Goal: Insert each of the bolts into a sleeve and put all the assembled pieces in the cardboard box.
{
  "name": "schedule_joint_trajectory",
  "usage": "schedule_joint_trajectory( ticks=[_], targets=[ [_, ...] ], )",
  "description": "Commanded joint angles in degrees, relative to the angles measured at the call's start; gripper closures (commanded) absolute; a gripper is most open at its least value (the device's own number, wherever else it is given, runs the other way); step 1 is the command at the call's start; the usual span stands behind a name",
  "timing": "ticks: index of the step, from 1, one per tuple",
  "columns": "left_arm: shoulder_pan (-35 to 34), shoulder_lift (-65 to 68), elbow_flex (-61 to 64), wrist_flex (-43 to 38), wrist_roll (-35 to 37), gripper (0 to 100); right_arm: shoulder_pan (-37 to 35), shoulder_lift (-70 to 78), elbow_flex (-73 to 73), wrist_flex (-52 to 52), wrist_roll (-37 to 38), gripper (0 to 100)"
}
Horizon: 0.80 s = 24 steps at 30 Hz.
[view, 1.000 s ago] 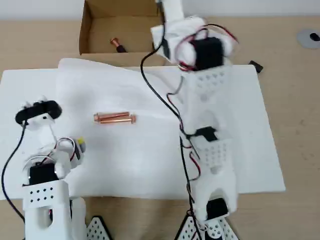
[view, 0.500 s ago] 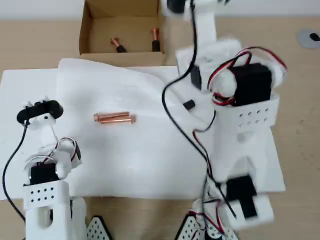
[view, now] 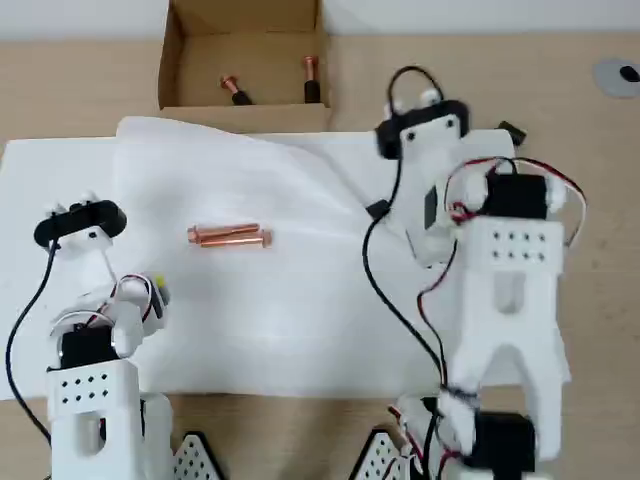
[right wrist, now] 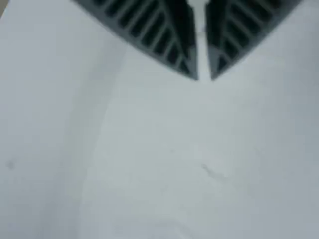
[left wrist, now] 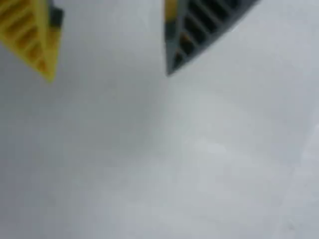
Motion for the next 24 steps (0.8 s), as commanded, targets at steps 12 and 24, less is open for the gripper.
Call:
schedule_joint_trajectory(
  ticks=[12, 24],
  targets=[
    [6.3, -0.2, -2.2, -1.1, -5.5, 84, -2.6, 31.8, -26.6, -2.4, 25.4, 95.0],
    [-8.2, -0.3, 4.2, -8.5, 24.4, 84, -2.8, 51.7, -49.8, 5.3, 41.7, 83.6]
  ],
)
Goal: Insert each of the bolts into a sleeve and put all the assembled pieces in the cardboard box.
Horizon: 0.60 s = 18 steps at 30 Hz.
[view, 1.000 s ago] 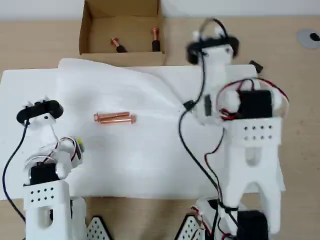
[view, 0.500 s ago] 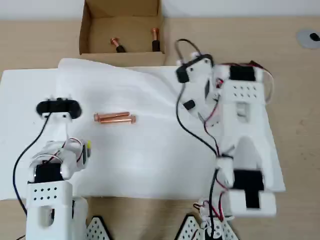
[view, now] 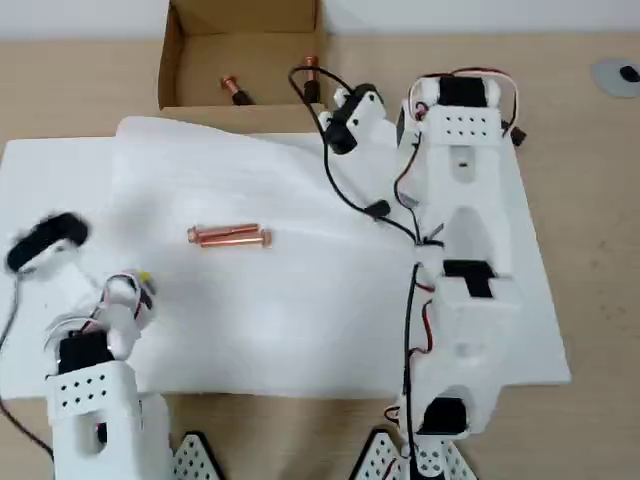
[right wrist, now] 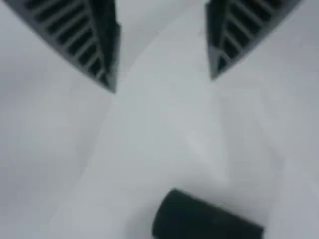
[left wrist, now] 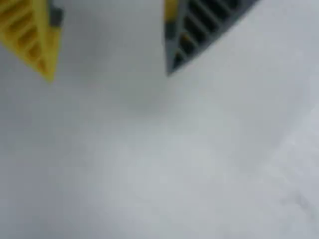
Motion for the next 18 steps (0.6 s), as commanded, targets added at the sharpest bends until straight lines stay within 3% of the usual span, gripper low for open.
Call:
schedule_joint_trajectory(
  ticks=[1, 6, 12, 18],
  targets=[
    [-3.6, -0.3, -0.5, -1.3, 7.8, 84, -0.8, 1.8, -4.2, 0.9, 4.4, 83.6],
    [-4.0, -0.3, -0.6, -1.2, 8.4, 84, -3.4, 3.7, -4.1, 1.0, 9.0, 82.9],
    [-3.8, -0.3, -0.8, -1.2, 8.4, 84, -8.3, 3.6, -4.1, 1.0, 13.5, 71.8],
    [-4.0, -0.3, -0.6, -1.3, 8.4, 84, -8.6, 4.0, -3.6, 1.0, 17.8, 71.2]
  ],
)
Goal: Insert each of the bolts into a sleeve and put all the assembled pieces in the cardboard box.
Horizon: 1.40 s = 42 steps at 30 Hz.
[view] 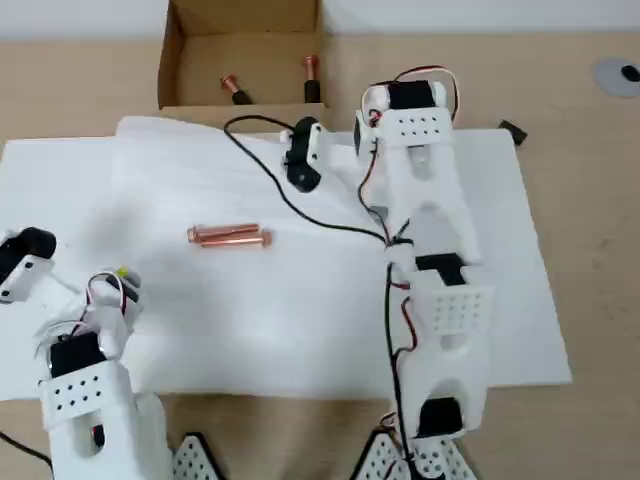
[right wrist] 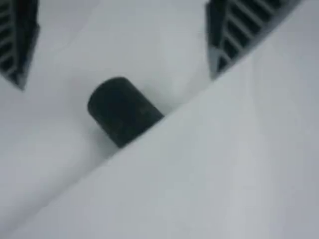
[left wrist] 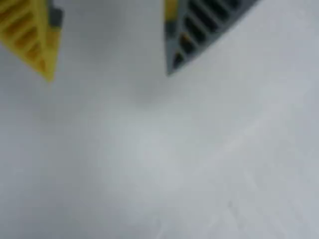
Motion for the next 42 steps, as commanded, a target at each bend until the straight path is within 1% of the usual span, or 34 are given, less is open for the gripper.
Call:
schedule_joint_trajectory(
  ticks=[1, 9, 13, 17, 21, 23, 27, 34, 42],
  targets=[
    [-0.6, -0.3, -0.7, -0.7, 0.3, 84, -0.6, -0.4, -2.2, 0.9, 2.8, 71.1],
    [-0.3, -0.3, -0.9, -1.1, 0.2, 84, 0.3, -0.5, -0.8, 0.9, 11.0, 70.4],
    [-0.3, -0.3, -2.5, -0.7, 0.2, 84, 1.7, -0.6, 0.3, 0.9, 16.5, 63.8],
    [-0.3, -0.3, -3.8, -0.7, 0.0, 84, 2.9, -0.4, 1.5, 0.9, 19.2, 63.0],
    [-0.3, -0.3, -4.2, -0.6, -4.4, 84, 3.1, -0.4, 5.5, 0.9, 22.4, 63.0],
    [-0.3, -0.3, -4.2, -0.6, -5.4, 84, 2.9, -0.4, 7.3, 0.9, 23.5, 63.1],
    [-0.3, -0.3, -4.2, -0.6, -5.5, 84, 2.8, 1.3, 7.2, -0.1, 24.1, 63.1],
    [-0.3, -0.3, -4.2, -0.6, -5.5, 84, 3.2, 8.0, 0.5, 0.2, 23.7, 63.1],
    [-0.3, -0.3, -4.2, -0.6, -5.5, 84, 4.1, 8.2, -5.9, 0.9, 23.7, 63.1]
  ],
)
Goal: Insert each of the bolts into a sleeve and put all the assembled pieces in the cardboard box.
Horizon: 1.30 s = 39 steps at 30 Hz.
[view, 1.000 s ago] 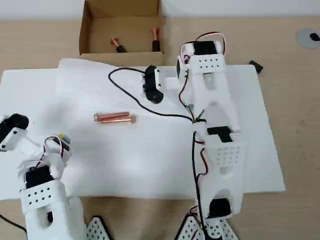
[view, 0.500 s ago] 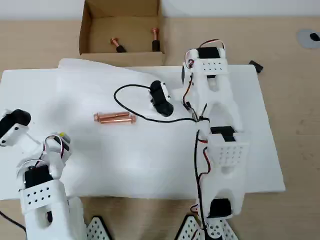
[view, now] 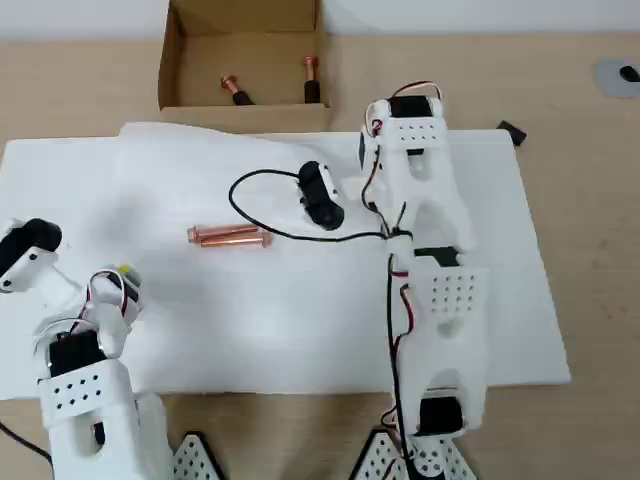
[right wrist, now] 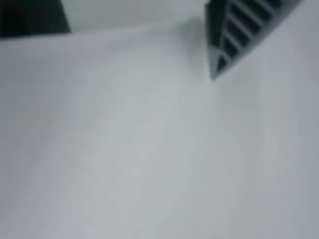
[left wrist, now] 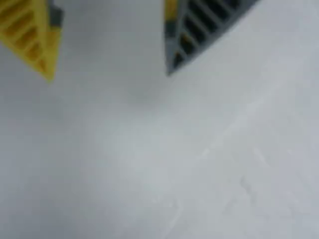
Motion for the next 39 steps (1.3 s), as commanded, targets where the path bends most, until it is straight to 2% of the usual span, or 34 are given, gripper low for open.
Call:
schedule_joint_trajectory(
  ticks=[1, 10, 15, 29, 39],
  targets=[
    [-0.3, -0.3, -2.9, -0.6, -0.6, 84, 1.9, -0.6, -5.3, 0.8, 0.2, 63.1],
    [-0.3, -0.3, -2.9, -0.6, -0.6, 84, 2.1, -14.3, 4.3, 0.8, 0.2, 63.1],
    [-0.2, -0.3, -2.9, -0.6, -0.6, 84, 1.9, -15.4, 3.5, 0.4, 0.9, 63.1],
    [-0.2, -0.3, -2.6, -0.5, -0.6, 84, 1.1, 2.8, -15.4, -0.3, -0.2, 68.0],
    [-0.2, -0.3, -2.5, -0.5, -0.6, 84, 1.2, 8.9, -19.1, -0.2, -0.4, 68.1]
  ],
)
